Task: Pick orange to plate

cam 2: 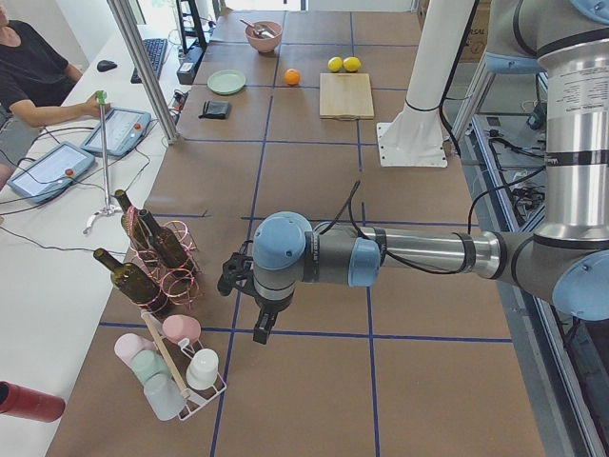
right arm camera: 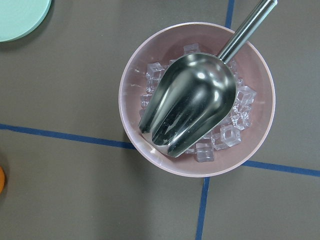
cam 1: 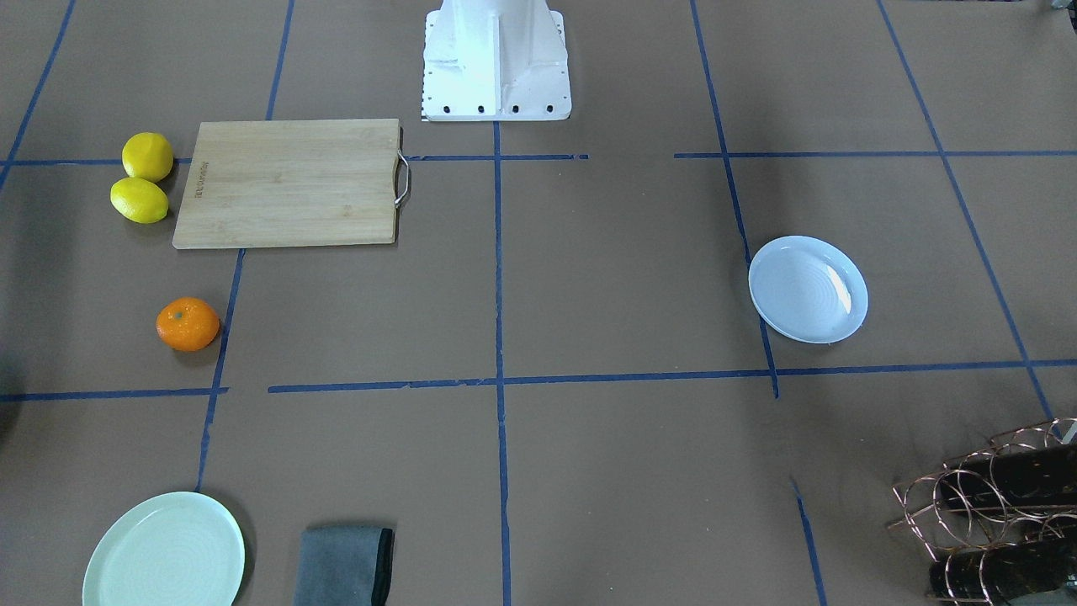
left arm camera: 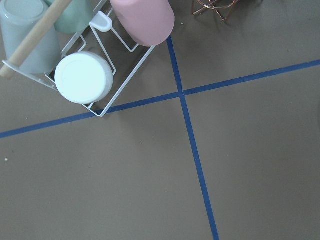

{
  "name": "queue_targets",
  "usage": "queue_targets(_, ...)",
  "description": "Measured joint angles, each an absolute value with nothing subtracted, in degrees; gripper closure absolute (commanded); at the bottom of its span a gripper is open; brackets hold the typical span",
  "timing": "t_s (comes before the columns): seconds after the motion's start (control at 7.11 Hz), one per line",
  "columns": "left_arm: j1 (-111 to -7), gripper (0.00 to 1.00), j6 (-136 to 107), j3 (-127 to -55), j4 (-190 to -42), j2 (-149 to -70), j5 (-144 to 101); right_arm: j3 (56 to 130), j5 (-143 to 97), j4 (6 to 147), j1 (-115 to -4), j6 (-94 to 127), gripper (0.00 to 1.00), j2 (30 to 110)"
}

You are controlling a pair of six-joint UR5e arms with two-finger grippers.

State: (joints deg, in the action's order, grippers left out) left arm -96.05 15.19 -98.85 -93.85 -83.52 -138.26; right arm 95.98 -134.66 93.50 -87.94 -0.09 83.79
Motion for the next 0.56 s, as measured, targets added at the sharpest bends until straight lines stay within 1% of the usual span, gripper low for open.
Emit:
queue_targets(0.28, -93.9, 0.0, 14.8, -97.8, -98.3, -83.0, -143.8, 96.6, -134.8, 93.6, -88.0, -0.1, 0.0, 84.2)
queue_targets(0.56, -85.9, 0.0, 7.1, -97.5, -103.8, -83.3, -144.7, 96.8, -135.0, 93.3, -88.0, -0.1, 0.0, 85.0)
